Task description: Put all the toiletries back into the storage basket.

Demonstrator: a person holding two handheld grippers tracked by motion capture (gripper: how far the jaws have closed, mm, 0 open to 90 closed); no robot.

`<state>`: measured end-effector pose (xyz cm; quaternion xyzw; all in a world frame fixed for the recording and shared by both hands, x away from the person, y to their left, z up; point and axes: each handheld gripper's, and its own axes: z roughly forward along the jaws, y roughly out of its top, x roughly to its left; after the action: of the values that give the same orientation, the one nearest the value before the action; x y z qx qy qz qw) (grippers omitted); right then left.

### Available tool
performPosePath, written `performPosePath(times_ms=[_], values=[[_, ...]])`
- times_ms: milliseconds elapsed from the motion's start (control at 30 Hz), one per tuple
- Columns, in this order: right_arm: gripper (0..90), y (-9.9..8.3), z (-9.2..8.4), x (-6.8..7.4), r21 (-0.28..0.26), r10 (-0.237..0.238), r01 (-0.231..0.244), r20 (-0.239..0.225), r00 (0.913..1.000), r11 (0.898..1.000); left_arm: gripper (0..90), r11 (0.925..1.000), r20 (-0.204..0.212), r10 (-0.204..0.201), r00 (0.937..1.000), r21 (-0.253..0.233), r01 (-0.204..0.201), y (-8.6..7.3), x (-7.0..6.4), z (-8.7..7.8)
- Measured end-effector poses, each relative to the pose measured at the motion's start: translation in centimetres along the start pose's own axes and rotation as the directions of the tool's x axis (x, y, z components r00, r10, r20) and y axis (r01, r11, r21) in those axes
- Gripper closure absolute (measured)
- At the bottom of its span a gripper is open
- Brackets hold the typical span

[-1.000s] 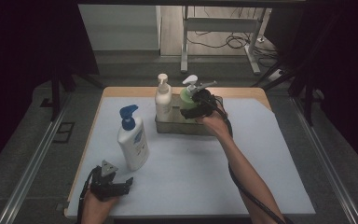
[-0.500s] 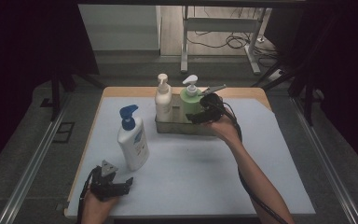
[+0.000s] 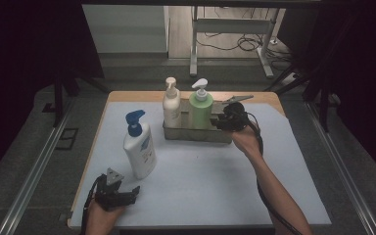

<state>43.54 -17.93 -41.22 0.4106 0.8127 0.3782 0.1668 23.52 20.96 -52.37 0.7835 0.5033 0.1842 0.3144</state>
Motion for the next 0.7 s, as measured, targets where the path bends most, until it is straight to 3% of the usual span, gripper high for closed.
performPosePath(times_ms=[133, 400, 567, 700], values=[[76.7, -0.4, 0.6, -0.6, -0.012, 0.022, -0.022, 0.035, 0.9991, 1.000, 11.9, 1.0000, 0.000, 0.000, 1.0000, 0.000, 0.000, 0.0, 0.0, 0.0], [88.9, -0.9, 2.9, -1.4, 0.021, 0.058, -0.060, 0.075, 0.9955, 0.998, 11.9, 1.0000, 0.001, 0.000, 1.0000, 0.000, 0.000, 0.0, 0.0, 0.0], [89.6, -1.0, 4.3, -1.4, 0.034, 0.064, -0.067, 0.090, 0.9938, 0.997, 11.9, 1.0000, 0.001, -0.001, 1.0000, 0.000, 0.001, 0.0, 0.0, 0.0], [89.3, -0.7, 5.0, -1.4, 0.034, 0.092, -0.095, 0.070, 0.9933, 0.995, 11.9, 1.0000, 0.001, -0.001, 1.0000, 0.000, 0.001, 0.0, 0.0, 0.0]])
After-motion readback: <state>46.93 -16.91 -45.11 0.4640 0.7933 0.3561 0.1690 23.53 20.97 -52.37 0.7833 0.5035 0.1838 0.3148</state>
